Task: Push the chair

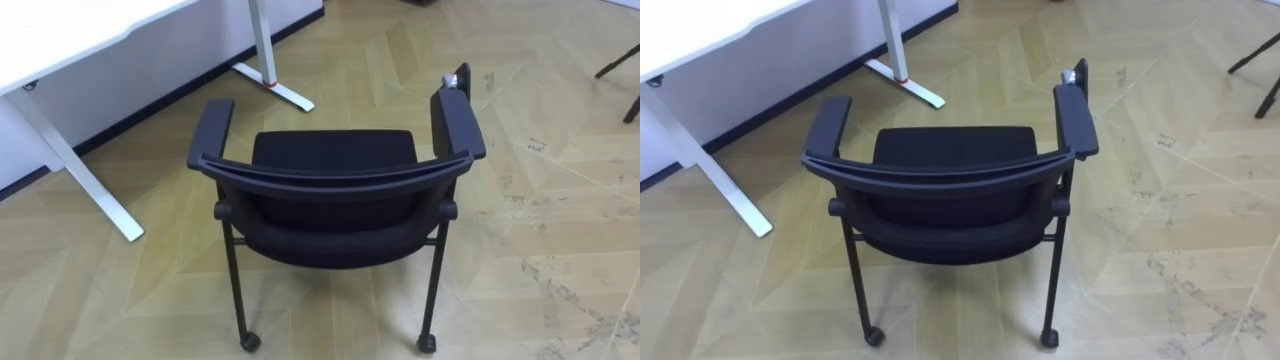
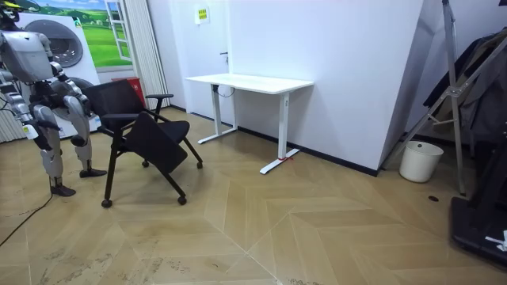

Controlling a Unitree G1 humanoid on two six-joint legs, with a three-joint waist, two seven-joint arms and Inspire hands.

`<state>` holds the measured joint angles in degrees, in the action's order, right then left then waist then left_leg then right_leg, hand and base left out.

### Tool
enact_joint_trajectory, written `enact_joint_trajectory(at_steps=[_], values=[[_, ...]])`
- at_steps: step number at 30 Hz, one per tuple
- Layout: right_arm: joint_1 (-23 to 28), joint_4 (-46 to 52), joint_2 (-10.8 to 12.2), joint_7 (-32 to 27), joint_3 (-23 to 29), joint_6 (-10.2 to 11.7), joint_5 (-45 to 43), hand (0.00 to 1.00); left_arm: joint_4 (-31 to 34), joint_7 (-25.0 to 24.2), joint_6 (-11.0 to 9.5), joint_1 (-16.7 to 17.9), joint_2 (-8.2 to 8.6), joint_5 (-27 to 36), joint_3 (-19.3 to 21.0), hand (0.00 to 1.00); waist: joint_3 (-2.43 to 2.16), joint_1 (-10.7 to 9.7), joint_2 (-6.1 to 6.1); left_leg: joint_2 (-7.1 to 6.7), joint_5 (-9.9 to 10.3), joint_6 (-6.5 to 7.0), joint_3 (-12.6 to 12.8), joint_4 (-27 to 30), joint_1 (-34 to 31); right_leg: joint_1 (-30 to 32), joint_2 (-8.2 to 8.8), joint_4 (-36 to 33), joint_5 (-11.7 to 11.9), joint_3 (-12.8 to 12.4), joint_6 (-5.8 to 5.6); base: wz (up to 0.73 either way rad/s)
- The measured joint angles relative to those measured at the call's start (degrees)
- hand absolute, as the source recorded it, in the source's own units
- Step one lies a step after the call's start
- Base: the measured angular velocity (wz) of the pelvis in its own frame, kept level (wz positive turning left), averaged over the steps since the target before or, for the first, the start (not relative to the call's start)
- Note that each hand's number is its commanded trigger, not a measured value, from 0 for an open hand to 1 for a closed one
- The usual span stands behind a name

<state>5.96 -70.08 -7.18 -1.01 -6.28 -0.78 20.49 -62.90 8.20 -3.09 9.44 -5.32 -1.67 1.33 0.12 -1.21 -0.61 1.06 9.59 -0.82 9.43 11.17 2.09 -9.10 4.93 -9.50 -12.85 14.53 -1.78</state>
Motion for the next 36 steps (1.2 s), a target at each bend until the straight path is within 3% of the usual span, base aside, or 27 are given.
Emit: enact_joint_trajectory(at_steps=[14, 27, 30, 32, 36], values=[[-0.1, -1.3, 0.3, -0.2, 4.2, -0.5, -0.9, 0.0, -0.2, 0.0, 0.0, 0.4, -0.16, -0.1, 3.5, 0.0, 0.17, -0.1, -1.11, -0.14, 0.0, 0.0, 0.0, 0.1, -0.4, -0.1, -0.02, 0.8, 0.0, -0.1, -0.02, 0.0], [0.8, -1.6, 0.3, -1.3, 5.4, -0.7, -0.7, 0.0, -0.2, 0.5, 1.1, 2.1, -0.11, 0.5, 6.5, 0.0, 0.1, 0.2, -0.71, -0.11, 0.0, 0.01, 0.0, 0.1, -0.4, -0.1, -0.02, 0.7, 0.0, -0.1, -0.04, 0.0], [0.6, -2.0, 0.2, -1.4, 5.4, -1.6, -0.7, 0.0, -0.3, 2.7, 2.3, 2.6, -0.09, 1.0, 7.0, 0.0, 0.01, 0.2, -0.48, -0.11, 0.0, 0.0, 0.0, 0.1, -0.2, -0.4, -0.02, 0.8, 0.0, 0.0, -0.04, 0.0], [0.3, -2.4, 0.2, -1.3, 5.4, -1.8, -0.8, 0.0, -0.2, 4.7, 2.9, 2.7, -0.11, 0.9, 8.1, 0.0, 0.23, 0.1, -0.23, -0.11, 0.1, -0.05, 0.0, 0.1, 0.6, -1.1, -0.03, 0.8, 0.0, 0.1, -0.04, 0.0], [-0.7, -2.7, 0.1, -1.3, 7.7, -2.3, -3.2, 0.0, 0.2, 9.0, 3.6, 2.2, -0.27, -0.3, 10.8, 0.0, 0.08, 0.1, 0.45, -0.06, 0.1, -0.02, -0.1, 0.3, 0.7, -1.3, -0.05, 0.7, 0.0, 0.0, -0.04, 0.0]])
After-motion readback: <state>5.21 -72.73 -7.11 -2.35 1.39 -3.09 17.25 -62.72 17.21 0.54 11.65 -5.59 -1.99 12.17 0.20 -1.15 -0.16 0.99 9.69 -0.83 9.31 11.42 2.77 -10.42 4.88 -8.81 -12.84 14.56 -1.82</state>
